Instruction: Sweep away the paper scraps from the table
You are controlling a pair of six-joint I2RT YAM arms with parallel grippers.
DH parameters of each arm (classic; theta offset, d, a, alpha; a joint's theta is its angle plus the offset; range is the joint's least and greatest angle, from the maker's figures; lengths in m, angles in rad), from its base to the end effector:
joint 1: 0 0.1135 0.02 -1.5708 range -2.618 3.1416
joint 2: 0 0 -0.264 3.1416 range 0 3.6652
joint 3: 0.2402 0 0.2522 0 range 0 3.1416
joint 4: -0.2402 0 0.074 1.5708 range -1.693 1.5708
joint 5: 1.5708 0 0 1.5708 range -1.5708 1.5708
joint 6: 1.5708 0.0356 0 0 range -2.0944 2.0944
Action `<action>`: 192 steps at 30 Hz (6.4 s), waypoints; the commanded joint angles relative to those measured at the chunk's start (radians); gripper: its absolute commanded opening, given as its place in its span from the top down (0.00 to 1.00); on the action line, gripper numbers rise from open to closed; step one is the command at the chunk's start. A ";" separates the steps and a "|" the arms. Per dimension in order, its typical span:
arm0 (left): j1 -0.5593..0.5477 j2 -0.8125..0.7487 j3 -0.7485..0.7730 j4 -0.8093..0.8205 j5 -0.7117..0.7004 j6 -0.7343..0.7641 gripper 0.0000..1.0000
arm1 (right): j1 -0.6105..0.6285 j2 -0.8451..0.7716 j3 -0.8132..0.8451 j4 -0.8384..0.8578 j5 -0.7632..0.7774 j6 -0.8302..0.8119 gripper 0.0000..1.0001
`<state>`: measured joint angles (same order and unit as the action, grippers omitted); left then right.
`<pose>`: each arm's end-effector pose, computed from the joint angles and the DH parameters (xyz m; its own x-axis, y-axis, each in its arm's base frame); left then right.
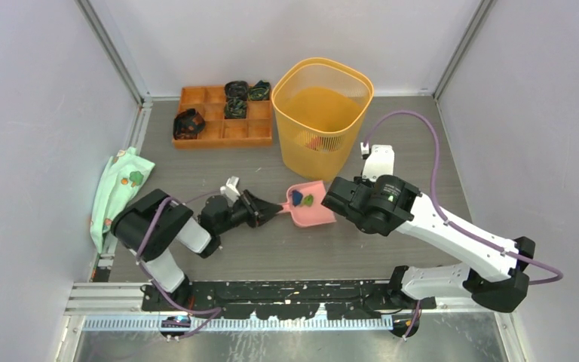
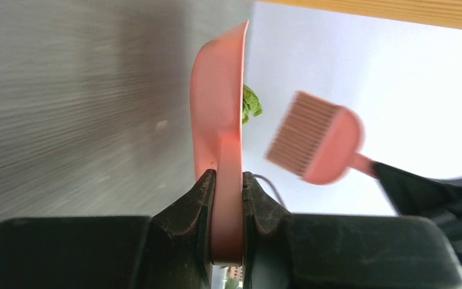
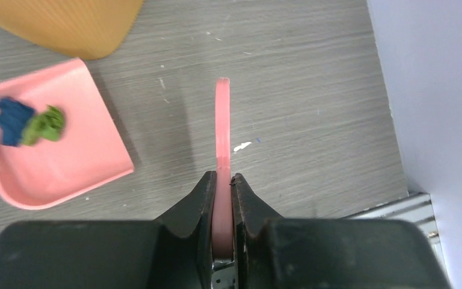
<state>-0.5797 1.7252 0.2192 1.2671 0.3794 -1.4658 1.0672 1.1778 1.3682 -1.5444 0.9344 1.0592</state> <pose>0.1939 -0.1427 0.1085 -0.8262 -0.5632 -0.0147 -0.1120 0.1897 -0.9754 0.1064 0.1338 0.3697 -0.6118 -0.0366 -0.7902 0.1970 0.9604 -0.1970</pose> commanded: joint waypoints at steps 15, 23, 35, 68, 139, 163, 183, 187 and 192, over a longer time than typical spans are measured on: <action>0.010 -0.709 0.726 -1.254 0.062 0.021 0.99 | -0.119 -0.163 -0.106 -0.057 0.014 0.008 0.99; 0.047 -0.560 0.998 -1.424 0.139 0.020 0.99 | -0.121 -0.193 -0.123 -0.009 -0.036 -0.019 1.00; 0.182 -0.365 1.232 -1.545 0.250 0.053 0.99 | -0.138 -0.198 -0.161 0.027 -0.077 -0.050 0.99; 0.220 0.202 2.300 -2.004 0.159 0.858 0.99 | -0.151 -0.157 -0.294 0.240 -0.187 -0.116 0.99; 0.383 -0.345 0.123 -0.946 0.352 0.563 0.99 | 0.110 0.257 0.205 0.022 0.088 -0.050 0.99; 0.380 -0.360 0.128 -0.319 0.453 0.020 0.99 | 0.093 -0.016 0.031 -0.157 0.124 0.098 1.00; 0.379 -0.798 0.368 -1.115 0.426 0.038 0.99 | 0.057 -0.052 0.017 -0.098 0.103 0.024 0.99; 0.379 -0.831 0.466 -1.252 0.414 0.004 0.99 | 0.047 -0.064 0.006 -0.083 0.100 0.010 1.00; 0.379 -0.819 0.635 -1.384 0.400 -0.002 0.99 | 0.030 -0.082 -0.006 -0.062 0.092 -0.011 0.99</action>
<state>-0.1967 0.9165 0.7235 0.0051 0.7837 -1.4475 1.1095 1.1240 1.3670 -1.5681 1.0080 1.0641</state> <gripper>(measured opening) 0.178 0.182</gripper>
